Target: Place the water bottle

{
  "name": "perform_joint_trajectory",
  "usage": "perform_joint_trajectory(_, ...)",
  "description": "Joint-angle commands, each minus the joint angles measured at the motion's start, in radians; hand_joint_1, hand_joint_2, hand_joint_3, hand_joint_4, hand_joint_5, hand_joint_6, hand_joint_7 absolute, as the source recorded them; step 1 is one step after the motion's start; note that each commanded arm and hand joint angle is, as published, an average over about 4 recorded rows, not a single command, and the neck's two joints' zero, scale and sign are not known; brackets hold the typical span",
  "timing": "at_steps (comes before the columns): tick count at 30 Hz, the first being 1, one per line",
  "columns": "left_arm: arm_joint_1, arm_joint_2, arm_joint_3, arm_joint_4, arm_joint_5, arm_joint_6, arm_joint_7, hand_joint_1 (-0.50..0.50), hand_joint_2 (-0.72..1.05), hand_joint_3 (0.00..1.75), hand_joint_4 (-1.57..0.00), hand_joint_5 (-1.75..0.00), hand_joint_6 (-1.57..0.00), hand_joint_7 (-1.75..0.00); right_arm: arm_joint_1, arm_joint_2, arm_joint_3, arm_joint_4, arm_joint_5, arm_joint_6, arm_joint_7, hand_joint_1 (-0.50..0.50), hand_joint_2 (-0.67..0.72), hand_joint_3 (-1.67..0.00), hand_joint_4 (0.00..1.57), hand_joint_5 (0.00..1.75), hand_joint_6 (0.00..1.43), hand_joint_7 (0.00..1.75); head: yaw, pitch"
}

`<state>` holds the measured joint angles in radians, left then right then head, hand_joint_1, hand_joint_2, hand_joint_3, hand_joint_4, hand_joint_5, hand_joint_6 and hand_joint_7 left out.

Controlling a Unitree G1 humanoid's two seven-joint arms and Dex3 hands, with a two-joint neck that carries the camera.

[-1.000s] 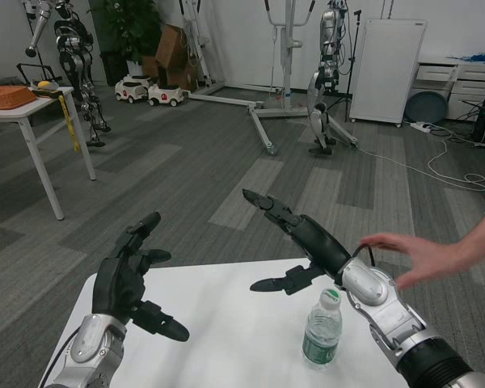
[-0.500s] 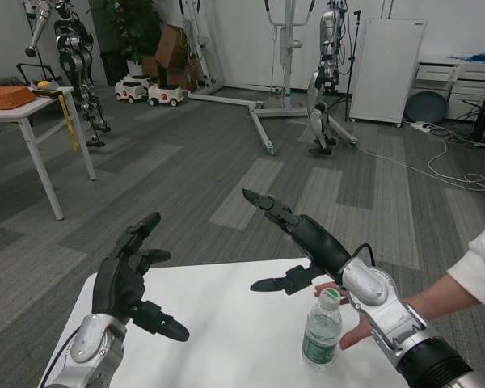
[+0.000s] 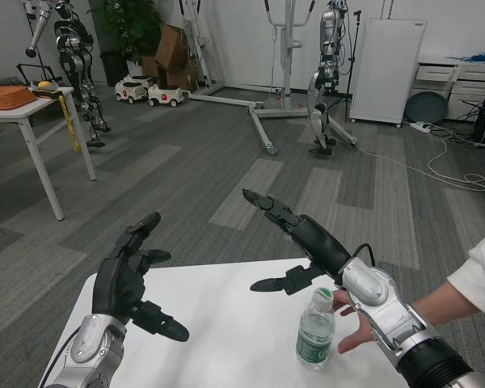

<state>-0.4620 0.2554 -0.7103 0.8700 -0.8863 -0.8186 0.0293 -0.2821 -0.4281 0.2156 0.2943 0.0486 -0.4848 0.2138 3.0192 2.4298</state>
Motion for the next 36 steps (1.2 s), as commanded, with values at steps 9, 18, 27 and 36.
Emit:
perform_joint_trajectory(9,-0.012,0.008,0.001,0.01,0.0,-0.002,0.004,-0.5,-0.55,0.09,0.0,-1.75,0.0,-0.35,0.001,-0.011,-0.005,-0.014,0.013,0.006,-0.002,-0.48,-0.35,-0.48,0.0,0.0,0.0,0.0,-0.001,0.002)
perform_joint_trajectory(18,-0.012,0.008,0.0,0.01,0.0,-0.002,0.004,-0.5,-0.55,0.09,0.0,-1.75,0.0,-0.38,0.001,-0.009,-0.007,-0.014,0.013,0.006,-0.002,-0.49,-0.35,-0.48,0.0,0.0,0.0,0.0,-0.001,0.001)
perform_joint_trajectory(27,-0.012,0.008,-0.001,0.01,0.0,-0.002,0.004,-0.5,-0.55,0.09,0.0,-1.75,0.0,-0.35,0.002,-0.011,-0.009,-0.014,0.014,0.006,-0.002,-0.47,-0.35,-0.48,0.0,0.0,0.01,0.0,-0.004,0.001)
perform_joint_trajectory(36,-0.014,0.008,-0.005,0.01,0.0,-0.002,0.004,-0.5,-0.55,0.09,0.0,-1.75,0.0,-0.38,0.001,-0.014,-0.009,-0.014,0.014,0.006,-0.002,-0.48,-0.35,-0.44,0.0,0.0,0.0,0.0,-0.006,0.003)
